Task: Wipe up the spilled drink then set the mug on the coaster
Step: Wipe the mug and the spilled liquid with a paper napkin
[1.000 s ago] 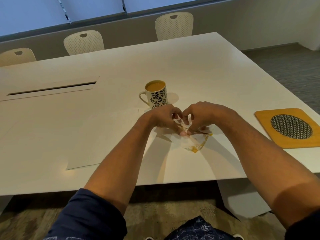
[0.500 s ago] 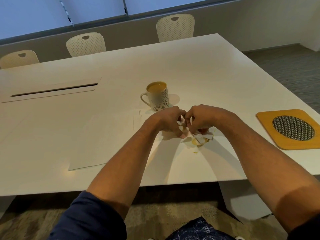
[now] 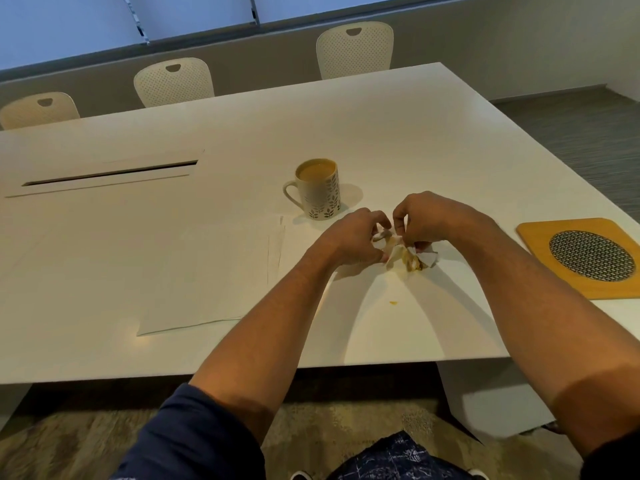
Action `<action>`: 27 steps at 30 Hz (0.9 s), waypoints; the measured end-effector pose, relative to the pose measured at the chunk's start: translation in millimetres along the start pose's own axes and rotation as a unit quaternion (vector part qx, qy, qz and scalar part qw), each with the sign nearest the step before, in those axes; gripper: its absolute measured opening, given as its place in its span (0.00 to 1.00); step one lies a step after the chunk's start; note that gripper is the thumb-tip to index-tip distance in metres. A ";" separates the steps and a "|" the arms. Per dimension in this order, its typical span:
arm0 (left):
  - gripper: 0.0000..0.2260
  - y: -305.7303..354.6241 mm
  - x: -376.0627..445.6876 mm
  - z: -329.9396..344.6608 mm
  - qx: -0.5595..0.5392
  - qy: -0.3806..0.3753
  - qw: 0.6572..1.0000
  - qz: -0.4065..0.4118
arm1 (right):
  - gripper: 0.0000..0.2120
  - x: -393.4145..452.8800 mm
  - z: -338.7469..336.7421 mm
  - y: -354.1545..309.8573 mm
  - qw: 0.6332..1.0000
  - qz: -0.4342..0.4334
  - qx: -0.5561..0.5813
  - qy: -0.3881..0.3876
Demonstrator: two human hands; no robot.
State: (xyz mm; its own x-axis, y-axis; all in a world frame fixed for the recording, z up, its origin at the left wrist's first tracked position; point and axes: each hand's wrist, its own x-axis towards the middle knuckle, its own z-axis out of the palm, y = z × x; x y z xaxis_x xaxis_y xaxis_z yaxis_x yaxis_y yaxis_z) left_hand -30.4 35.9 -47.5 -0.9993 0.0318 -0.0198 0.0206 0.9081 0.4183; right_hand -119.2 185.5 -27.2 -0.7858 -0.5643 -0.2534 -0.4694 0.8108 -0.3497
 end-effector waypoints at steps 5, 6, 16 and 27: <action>0.28 -3.7 -0.7 -2.4 -0.042 0.010 0.999 -0.016 | 0.06 -9.0 0.1 -1.3 0.993 0.010 -0.105 0.053; 0.26 -5.5 -0.8 -4.1 -0.049 0.011 0.999 -0.019 | 0.07 -8.9 0.4 -1.0 0.995 0.011 -0.093 0.044; 0.13 -13.2 -0.9 -8.2 -0.014 0.001 0.999 -0.037 | 0.17 7.2 8.8 -3.6 0.995 -0.019 -0.078 0.054; 0.15 4.9 -4.8 4.4 -0.057 -0.012 0.998 -0.029 | 0.12 16.4 6.6 -5.9 0.997 -0.018 -0.058 0.056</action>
State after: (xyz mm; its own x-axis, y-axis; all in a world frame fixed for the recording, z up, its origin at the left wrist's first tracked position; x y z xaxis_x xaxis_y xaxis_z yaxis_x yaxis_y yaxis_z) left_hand -25.4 42.1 -49.4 -0.9977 -0.0084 -0.0675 -0.0421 0.8557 0.5158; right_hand -126.7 170.5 -35.2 -0.8040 -0.5784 -0.1380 -0.5371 0.8059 -0.2491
